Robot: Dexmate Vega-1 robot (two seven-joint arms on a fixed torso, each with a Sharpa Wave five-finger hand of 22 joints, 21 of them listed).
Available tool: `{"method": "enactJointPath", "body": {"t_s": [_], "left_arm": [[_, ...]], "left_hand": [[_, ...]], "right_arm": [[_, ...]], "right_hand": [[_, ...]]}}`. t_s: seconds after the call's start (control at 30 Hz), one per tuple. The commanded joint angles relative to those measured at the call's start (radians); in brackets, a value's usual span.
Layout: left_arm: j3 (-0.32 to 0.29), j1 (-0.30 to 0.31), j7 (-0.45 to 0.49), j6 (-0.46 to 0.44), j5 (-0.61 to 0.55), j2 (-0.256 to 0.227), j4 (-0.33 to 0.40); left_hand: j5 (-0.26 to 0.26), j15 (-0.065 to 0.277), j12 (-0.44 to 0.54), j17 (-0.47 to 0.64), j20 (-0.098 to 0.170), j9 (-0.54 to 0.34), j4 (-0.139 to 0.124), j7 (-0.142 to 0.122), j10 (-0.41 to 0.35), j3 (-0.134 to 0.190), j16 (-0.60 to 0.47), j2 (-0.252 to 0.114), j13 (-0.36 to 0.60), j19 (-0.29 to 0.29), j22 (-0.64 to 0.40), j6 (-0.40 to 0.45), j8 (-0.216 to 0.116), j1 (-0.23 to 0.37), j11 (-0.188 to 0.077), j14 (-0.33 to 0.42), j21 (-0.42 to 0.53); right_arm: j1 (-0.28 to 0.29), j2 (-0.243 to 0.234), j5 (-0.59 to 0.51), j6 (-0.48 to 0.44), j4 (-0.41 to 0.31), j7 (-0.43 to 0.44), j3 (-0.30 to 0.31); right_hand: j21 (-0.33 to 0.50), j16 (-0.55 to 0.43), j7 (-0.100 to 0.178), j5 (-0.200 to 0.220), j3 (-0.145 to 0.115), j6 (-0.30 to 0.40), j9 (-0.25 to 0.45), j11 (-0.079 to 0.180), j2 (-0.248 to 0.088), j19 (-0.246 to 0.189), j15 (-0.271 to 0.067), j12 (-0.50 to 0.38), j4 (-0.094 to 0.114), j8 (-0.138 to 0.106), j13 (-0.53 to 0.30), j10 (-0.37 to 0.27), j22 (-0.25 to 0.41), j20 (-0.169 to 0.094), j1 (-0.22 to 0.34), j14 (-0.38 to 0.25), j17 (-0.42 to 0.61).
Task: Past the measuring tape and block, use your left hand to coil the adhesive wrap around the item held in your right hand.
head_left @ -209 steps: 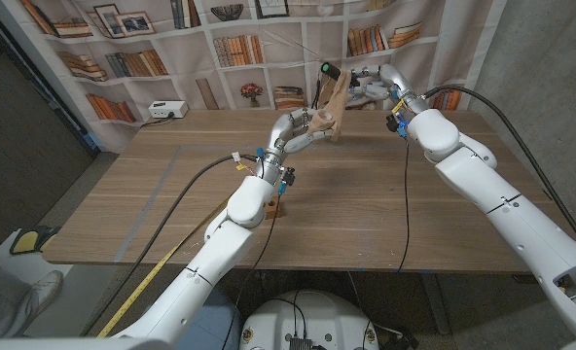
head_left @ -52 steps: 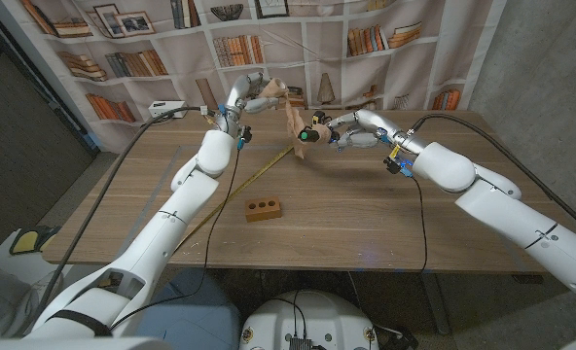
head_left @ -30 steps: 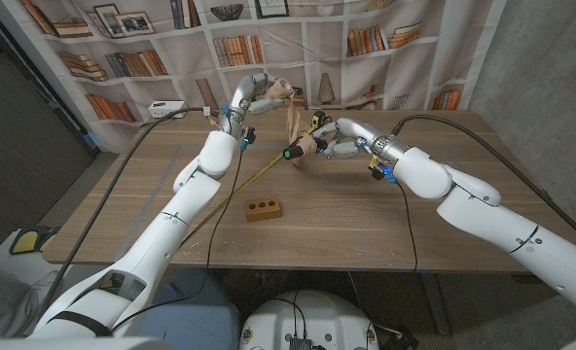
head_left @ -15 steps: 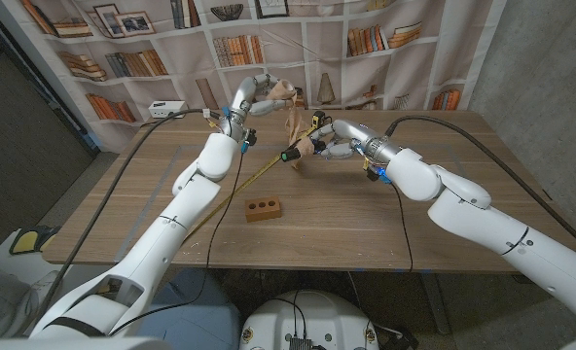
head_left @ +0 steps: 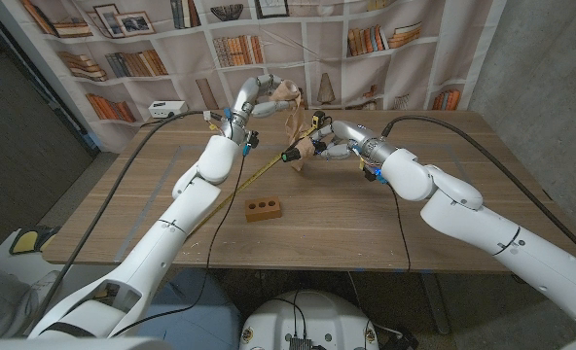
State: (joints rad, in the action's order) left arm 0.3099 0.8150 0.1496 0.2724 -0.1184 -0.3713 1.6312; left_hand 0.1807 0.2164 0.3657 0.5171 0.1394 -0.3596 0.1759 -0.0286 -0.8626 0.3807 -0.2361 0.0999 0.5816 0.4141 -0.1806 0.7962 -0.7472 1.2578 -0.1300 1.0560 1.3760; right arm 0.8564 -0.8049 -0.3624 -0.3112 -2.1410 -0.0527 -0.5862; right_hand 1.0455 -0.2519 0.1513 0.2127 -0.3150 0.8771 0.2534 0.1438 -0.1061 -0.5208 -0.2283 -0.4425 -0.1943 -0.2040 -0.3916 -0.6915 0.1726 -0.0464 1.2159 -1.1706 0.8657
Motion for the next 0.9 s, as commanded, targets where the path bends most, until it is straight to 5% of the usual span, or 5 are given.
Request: {"method": "enactJointPath", "body": {"t_s": [0.03,0.9], "left_arm": [[0.001,0.021,-0.004,0.019,0.018,-0.012,0.026],[0.016,0.022,-0.04,0.053,0.059,-0.032,0.034]], "left_hand": [[0.0,0.005,-0.001,0.002,-0.001,-0.001,-0.013,-0.001,-0.008,0.023,-0.007,-0.21,0.004,-0.004,-0.002,0.007,-0.005,0.203,-0.004,0.011,0.006],[-0.001,0.007,-0.003,0.003,-0.001,-0.001,-0.013,0.0,-0.007,0.024,-0.006,-0.21,0.006,-0.008,-0.002,0.006,-0.007,0.203,-0.004,0.013,0.013]], "right_arm": [[-0.012,0.013,-0.011,-0.057,0.001,-0.007,-0.007],[-0.052,0.074,-0.031,-0.117,0.02,-0.017,-0.065]], "right_hand": [[0.0,0.0,-0.077,0.007,-0.027,0.084,0.003,-0.011,-0.015,-0.006,-0.004,-0.006,0.034,-0.004,-0.149,-0.32,0.001,-0.051,-0.001,-0.002,0.001],[0.0,0.001,-0.082,0.007,-0.026,0.086,0.002,-0.013,-0.015,-0.013,-0.004,-0.004,0.033,-0.004,-0.145,-0.324,0.0,-0.051,0.0,-0.003,-0.002]]}}
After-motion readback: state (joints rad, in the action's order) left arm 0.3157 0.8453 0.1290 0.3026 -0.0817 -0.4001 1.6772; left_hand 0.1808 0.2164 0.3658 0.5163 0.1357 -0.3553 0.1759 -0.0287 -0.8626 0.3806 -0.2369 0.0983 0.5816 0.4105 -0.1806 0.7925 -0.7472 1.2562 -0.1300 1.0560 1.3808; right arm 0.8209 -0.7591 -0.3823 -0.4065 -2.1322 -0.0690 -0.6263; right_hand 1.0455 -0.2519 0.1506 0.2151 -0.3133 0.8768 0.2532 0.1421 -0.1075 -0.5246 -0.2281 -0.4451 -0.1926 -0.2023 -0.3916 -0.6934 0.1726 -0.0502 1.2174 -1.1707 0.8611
